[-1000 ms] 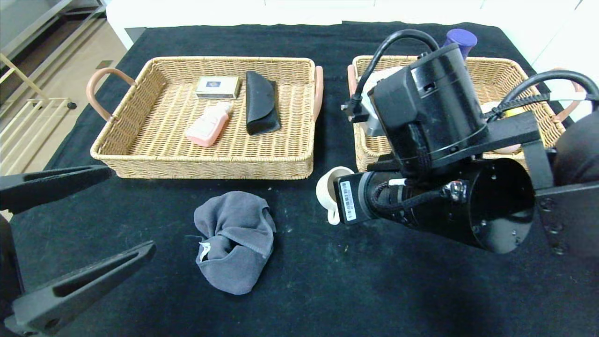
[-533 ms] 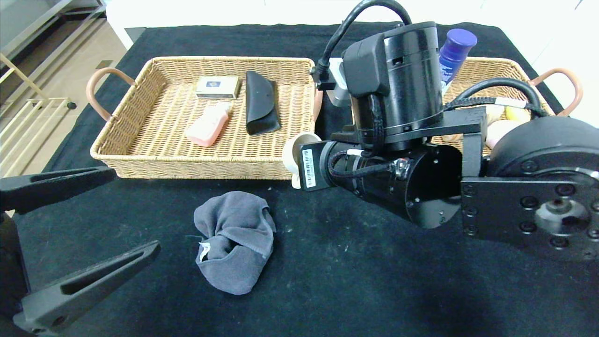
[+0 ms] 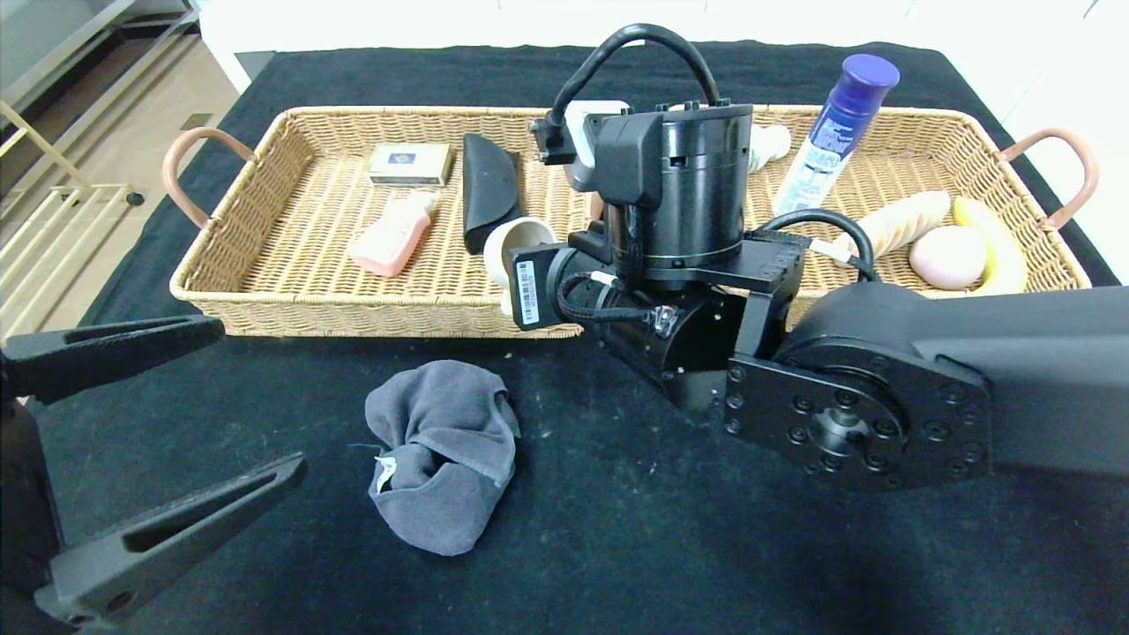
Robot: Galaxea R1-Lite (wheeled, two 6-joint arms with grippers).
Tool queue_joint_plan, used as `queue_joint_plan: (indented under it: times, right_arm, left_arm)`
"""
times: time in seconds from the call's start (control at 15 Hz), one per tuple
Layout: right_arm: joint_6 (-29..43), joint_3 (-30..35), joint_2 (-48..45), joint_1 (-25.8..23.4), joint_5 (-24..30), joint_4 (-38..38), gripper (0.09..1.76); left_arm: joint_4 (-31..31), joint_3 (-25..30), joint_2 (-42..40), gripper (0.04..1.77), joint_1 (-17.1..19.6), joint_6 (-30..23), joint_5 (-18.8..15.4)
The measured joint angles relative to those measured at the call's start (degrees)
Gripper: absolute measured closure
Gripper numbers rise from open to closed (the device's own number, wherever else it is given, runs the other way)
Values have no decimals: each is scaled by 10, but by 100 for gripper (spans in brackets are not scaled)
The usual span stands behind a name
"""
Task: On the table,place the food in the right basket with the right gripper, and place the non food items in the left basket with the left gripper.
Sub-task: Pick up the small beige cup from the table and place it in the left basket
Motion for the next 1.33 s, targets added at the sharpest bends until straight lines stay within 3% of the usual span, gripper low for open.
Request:
queue_joint_plan:
  times: [0.67, 0.87, 1.0, 1.2, 1.33]
  right_arm:
    - [-57, -121, 86, -26, 12, -27, 172]
    - [-60, -133, 99, -27, 10, -28, 126]
    - [-60, -135, 104, -28, 10, -28, 100]
    - [-59, -135, 106, -31, 11, -28, 73]
    - [-59, -132, 105, -31, 10, -29, 60]
  left_arm:
    - [0, 0, 2, 9, 1, 1, 0]
    - [1, -15, 2, 9, 1, 1, 0]
    - [1, -100, 2, 9, 1, 1, 0]
    - [-1, -347, 3, 9, 1, 1, 0]
    - [-1, -464, 2, 9, 1, 1, 0]
